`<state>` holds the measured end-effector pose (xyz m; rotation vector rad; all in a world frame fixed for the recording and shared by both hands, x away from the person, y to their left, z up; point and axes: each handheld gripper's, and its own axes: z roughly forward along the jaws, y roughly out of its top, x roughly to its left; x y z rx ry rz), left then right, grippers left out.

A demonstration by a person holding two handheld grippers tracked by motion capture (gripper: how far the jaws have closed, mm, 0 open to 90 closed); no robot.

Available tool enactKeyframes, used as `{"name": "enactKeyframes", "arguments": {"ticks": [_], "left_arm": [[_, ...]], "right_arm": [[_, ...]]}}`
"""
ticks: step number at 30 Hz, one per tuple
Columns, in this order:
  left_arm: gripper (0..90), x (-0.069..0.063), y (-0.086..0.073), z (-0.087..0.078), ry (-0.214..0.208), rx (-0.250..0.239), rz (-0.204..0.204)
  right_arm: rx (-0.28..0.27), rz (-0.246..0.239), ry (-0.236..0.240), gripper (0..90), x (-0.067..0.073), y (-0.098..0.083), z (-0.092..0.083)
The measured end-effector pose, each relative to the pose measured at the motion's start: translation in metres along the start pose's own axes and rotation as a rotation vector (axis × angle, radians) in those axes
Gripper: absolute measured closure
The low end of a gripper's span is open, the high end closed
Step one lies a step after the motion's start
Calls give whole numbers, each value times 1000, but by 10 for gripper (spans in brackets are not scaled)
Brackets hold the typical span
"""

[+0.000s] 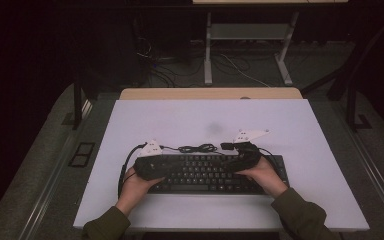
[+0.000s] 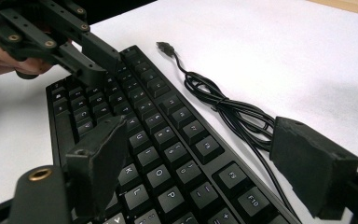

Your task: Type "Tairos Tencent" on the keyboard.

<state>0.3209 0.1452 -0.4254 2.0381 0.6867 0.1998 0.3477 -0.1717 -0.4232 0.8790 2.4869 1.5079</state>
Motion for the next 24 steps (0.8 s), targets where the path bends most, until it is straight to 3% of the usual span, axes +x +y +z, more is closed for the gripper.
{"name": "enactKeyframes", "arguments": {"ticks": [3,7,24], "left_arm": [[889,1,0,5,-17,23,5],[890,0,-1,10,-28,57,8],[890,1,-3,14,-1,93,8]], "right_arm": [[-4,-2,-4,189,0,0,0],[-5,1,-5,189,0,1,-1],[-7,0,-7,190,0,1,-1]]}}
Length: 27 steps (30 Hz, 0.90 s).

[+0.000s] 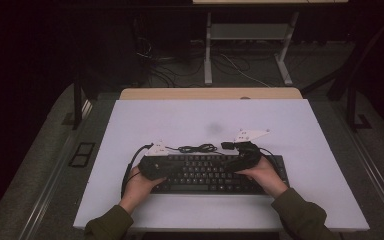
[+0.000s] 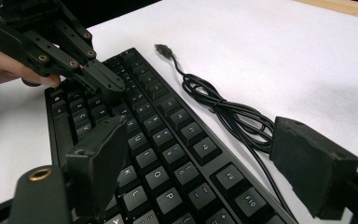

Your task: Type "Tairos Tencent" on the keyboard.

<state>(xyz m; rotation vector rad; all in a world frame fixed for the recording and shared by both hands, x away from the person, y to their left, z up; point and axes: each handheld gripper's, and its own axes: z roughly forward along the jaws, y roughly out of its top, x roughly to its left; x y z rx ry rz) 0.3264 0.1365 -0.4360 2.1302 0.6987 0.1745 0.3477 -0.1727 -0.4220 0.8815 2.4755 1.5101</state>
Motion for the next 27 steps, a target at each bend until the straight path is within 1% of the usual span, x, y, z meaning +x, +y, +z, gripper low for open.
{"name": "enactKeyframes", "arguments": {"ticks": [3,12,15,16,17,23,25,26,27], "left_arm": [[890,0,0,1,0,9,2],[890,-1,0,2,3,11,9],[891,-1,0,2,5,26,11],[890,0,0,2,6,33,20],[891,0,-1,3,5,31,15],[891,0,0,2,6,35,16],[891,0,0,1,8,35,12],[891,0,0,1,8,30,4],[890,1,0,1,7,37,12]], "right_arm": [[-3,4,-1,190,0,0,0],[-2,3,-1,190,0,0,0],[-1,3,-3,190,0,0,0],[-1,3,-3,190,0,0,0],[-2,5,-4,190,0,0,0],[-2,4,-3,190,0,0,-1],[-2,5,-3,190,0,0,-1],[-2,5,-4,190,0,0,-1],[-2,8,-3,190,0,0,-1]]}}
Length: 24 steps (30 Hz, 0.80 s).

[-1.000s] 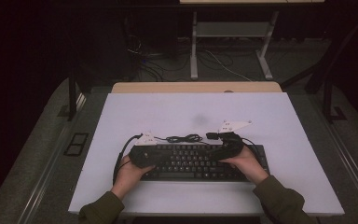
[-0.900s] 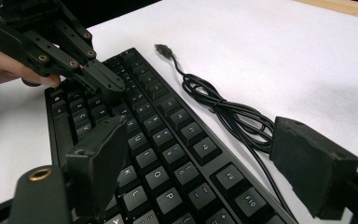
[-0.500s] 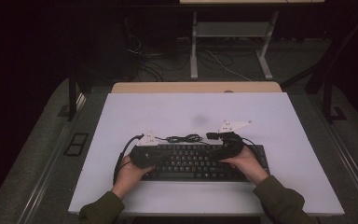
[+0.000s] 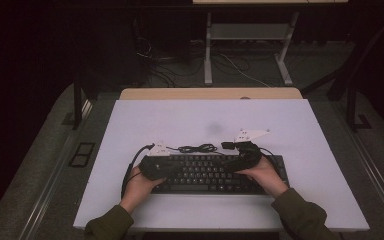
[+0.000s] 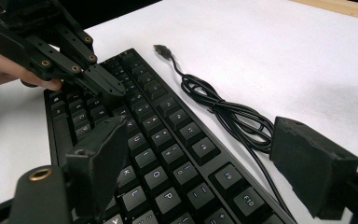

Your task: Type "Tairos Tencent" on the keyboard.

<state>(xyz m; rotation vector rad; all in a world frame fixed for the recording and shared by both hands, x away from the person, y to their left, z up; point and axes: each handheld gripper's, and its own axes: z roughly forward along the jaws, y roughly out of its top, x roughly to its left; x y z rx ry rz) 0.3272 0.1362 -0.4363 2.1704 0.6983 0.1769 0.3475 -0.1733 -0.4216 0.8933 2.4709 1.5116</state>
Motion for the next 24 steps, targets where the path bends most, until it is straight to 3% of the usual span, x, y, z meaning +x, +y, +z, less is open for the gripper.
{"name": "enactKeyframes", "arguments": {"ticks": [17,24], "left_arm": [[889,0,2,-6,-4,-45,-20],[825,0,1,-11,-15,-69,-19]], "right_arm": [[-1,-1,-1,190,0,0,0],[-3,0,-1,190,-1,0,-1]]}}
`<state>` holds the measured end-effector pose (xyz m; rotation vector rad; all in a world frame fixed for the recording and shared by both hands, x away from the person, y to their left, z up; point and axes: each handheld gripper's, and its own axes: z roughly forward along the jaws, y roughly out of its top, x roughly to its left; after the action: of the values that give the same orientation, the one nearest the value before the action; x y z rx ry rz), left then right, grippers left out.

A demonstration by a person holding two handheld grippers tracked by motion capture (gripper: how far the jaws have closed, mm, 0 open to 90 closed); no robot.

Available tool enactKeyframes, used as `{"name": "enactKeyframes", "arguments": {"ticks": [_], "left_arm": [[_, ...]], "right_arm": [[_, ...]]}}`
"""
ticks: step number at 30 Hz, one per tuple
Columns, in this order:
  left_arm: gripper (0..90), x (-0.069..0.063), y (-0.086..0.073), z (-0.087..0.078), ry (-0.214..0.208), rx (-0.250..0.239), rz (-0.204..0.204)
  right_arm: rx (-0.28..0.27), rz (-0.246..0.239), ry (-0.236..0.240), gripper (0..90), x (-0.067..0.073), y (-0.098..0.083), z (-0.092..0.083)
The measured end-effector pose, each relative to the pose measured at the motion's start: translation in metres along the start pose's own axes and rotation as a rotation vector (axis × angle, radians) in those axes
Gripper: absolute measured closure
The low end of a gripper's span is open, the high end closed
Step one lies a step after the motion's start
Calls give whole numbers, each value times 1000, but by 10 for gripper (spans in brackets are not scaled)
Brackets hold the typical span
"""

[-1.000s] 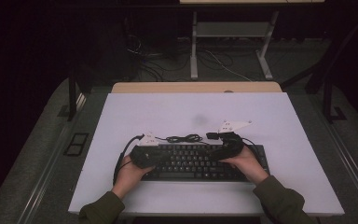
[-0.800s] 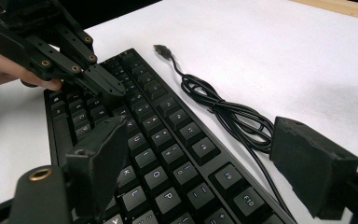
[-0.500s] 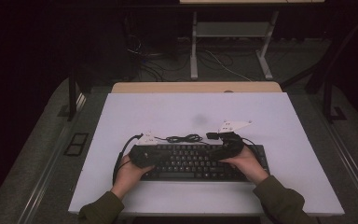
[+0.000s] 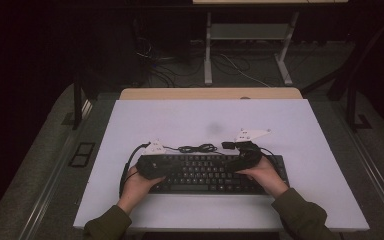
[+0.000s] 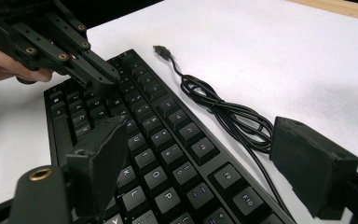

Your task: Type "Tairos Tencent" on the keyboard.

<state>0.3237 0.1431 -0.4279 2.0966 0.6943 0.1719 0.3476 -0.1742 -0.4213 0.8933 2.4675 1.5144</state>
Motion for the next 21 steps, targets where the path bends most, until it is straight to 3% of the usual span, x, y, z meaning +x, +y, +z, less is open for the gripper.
{"name": "enactKeyframes", "arguments": {"ticks": [10,17,21], "left_arm": [[688,1,-3,-9,0,-22,4],[529,1,-6,-13,3,-28,10],[384,2,-9,-16,14,-37,13]], "right_arm": [[-1,3,0,190,0,0,-1],[-3,3,1,190,0,0,-1],[-1,4,-1,191,0,-1,-1]]}}
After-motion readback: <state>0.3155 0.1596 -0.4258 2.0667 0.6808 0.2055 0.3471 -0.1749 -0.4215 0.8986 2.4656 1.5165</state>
